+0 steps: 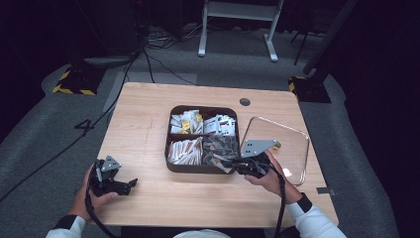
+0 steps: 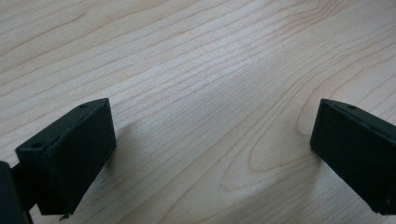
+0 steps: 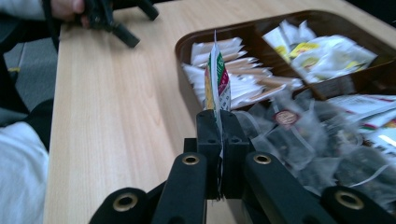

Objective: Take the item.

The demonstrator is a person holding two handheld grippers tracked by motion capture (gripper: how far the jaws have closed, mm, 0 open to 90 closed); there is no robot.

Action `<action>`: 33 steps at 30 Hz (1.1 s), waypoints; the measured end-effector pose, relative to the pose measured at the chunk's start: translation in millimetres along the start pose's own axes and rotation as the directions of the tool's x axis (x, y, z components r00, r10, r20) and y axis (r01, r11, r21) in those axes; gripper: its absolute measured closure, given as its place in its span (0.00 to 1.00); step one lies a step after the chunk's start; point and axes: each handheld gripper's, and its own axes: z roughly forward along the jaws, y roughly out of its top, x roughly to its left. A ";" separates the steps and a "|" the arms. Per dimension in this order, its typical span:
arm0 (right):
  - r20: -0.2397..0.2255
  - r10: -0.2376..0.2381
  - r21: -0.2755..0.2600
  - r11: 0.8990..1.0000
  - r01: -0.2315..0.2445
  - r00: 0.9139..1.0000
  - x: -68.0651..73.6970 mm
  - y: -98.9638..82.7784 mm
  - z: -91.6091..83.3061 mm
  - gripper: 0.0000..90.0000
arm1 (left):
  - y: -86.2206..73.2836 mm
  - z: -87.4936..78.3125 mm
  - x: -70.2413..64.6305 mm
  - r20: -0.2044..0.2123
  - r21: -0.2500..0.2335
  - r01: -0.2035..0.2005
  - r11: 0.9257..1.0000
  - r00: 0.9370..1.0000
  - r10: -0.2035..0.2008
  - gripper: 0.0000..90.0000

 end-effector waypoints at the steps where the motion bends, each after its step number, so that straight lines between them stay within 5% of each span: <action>1: -0.009 0.002 0.009 1.000 -0.002 1.000 1.4 -1.8 2.3 1.00 | 0.0 0.0 0.0 0.000 0.000 0.000 1.000 1.000 0.000 0.00; 21: -0.143 -0.053 0.130 0.989 0.072 0.988 37.8 -23.2 35.2 0.99 | 0.0 0.0 0.0 -0.001 0.000 0.000 1.000 1.000 0.000 0.00; 33: -0.176 -0.040 0.155 0.986 0.067 0.984 41.7 -28.4 43.0 0.92 | 0.0 0.0 0.0 -0.001 0.000 0.000 1.000 1.000 0.000 0.00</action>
